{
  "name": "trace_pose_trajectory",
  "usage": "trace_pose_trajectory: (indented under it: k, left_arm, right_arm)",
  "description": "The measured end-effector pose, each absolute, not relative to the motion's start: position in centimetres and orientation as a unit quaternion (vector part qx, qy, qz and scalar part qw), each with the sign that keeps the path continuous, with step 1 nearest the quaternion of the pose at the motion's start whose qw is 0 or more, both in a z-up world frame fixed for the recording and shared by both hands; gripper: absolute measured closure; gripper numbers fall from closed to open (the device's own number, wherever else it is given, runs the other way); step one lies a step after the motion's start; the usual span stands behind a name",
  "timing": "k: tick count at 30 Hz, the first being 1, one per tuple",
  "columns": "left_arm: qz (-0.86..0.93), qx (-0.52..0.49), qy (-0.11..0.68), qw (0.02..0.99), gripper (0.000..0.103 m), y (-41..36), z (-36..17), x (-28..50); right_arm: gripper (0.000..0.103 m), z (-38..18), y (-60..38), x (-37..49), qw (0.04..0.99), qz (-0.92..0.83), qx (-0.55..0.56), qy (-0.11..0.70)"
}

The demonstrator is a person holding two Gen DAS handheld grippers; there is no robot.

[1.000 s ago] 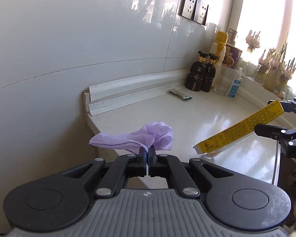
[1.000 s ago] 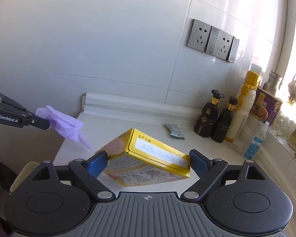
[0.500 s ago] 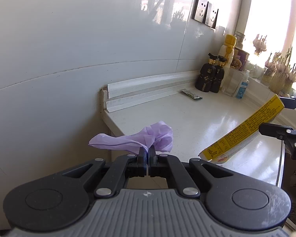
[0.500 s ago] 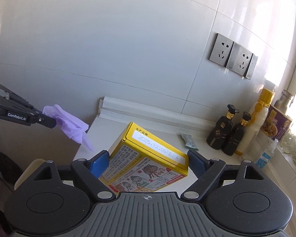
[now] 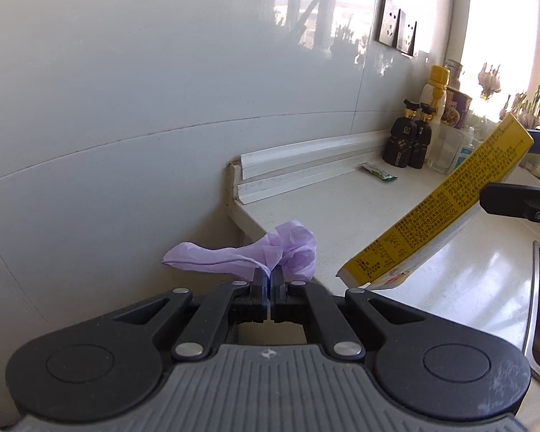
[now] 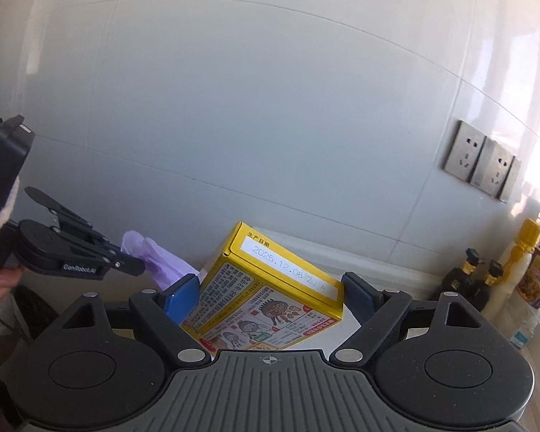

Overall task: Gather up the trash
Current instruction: 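Lift the purple glove and yellow box and carry them to the wastebasket, then open both grippers to drop the glove and box into the wastebasket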

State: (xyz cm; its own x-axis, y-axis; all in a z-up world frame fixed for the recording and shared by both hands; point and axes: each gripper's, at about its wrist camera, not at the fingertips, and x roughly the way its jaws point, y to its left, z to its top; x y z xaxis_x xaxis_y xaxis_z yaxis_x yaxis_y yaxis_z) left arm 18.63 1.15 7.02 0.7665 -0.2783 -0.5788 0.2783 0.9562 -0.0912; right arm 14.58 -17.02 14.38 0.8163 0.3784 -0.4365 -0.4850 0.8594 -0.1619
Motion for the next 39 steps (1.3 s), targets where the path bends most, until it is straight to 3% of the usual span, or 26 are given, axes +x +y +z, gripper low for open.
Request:
trace_pose_trajectory:
  k: [9,28,39]
  left_arm:
    - [-0.105,0.003,0.338,0.935,0.102,5.3,2.9,17.9]
    - [-0.024,-0.006,0.442,0.897,0.102,11.0,-11.6,17.2]
    - [0.012,0.007,0.48,0.877,0.101,11.7,-16.0,17.5]
  right_arm:
    - [0.016,11.1,-9.7,16.1,0.932,0.276,-0.11,0.208]
    - [0.016,-5.5,1.0,18.6,0.905,0.21,-0.131,0.345]
    - [0.016,-8.6,1.1,18.8,0.895,0.214,-0.066,0.386]
